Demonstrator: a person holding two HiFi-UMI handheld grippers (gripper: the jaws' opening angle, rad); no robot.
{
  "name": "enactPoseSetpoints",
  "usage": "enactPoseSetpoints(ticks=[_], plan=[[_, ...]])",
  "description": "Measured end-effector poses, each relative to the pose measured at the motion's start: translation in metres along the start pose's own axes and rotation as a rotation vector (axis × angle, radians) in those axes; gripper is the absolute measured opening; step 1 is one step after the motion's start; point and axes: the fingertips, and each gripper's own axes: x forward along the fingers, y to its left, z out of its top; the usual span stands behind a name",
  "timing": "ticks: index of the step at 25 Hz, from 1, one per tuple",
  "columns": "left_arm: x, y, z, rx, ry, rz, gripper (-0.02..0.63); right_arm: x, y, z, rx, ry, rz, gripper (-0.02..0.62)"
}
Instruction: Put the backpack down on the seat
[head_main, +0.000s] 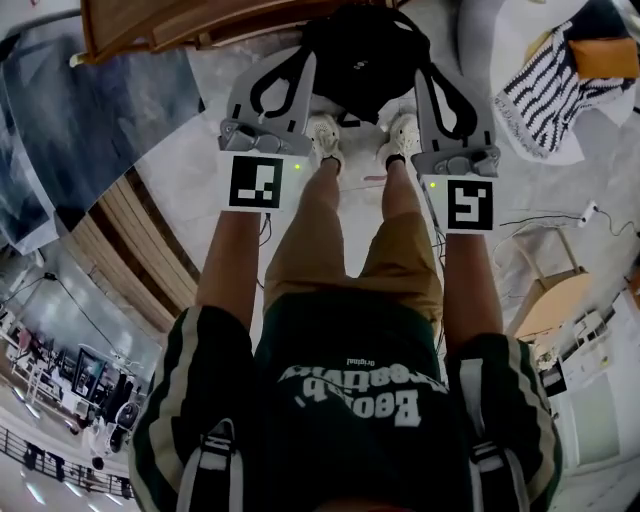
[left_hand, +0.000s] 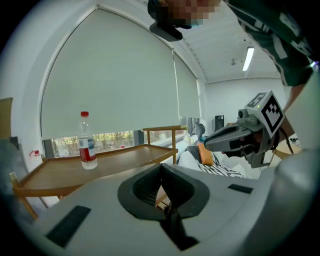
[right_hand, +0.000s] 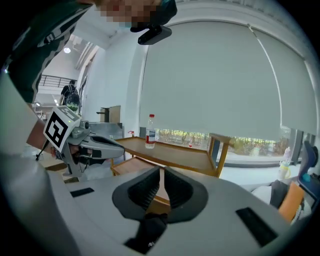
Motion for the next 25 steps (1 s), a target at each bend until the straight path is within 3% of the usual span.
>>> enactPoseSetpoints(ticks=[4,6,7,8,11,14,18,25], plan=[[0.034,-0.014,-0.053,-0.022,0.046,-0.035,0.018,0.013,-0.01,-0.079,0.083,0.073,0.028,0.062],[0.053,-0.024,-0.081,-0.03,0.08,-0.056,0.02,0.015,-0.013,-0.124,0.14,0.129,0.052,0.183],[0.063,-0.03,-0.096,-0.039,0.098,-0.072,0.025,0.015,-0.015,-0.148,0.168,0.162,0.062,0.201],[0.072,-0.036,-0.111,-0.048,0.119,-0.093,0.07,0.015,-0.018,-0.173,0.196,0.198,0.067,0.213],[0.097,-0.056,-0.16,-0.068,0.204,-0.175,0.188,0.014,-0.032,-0.244,0.277,0.3,0.069,0.236],[0.12,-0.071,-0.216,-0.093,0.343,-0.247,0.274,0.018,-0.049,-0.304,0.362,0.385,0.067,0.262],[0.142,-0.081,-0.279,-0.141,0.508,-0.324,0.308,0.023,-0.06,-0.365,0.477,0.469,0.075,0.273],[0.163,-0.096,-0.365,-0.194,0.72,-0.445,0.311,0.037,-0.049,-0.451,0.555,0.589,0.217,0.284]])
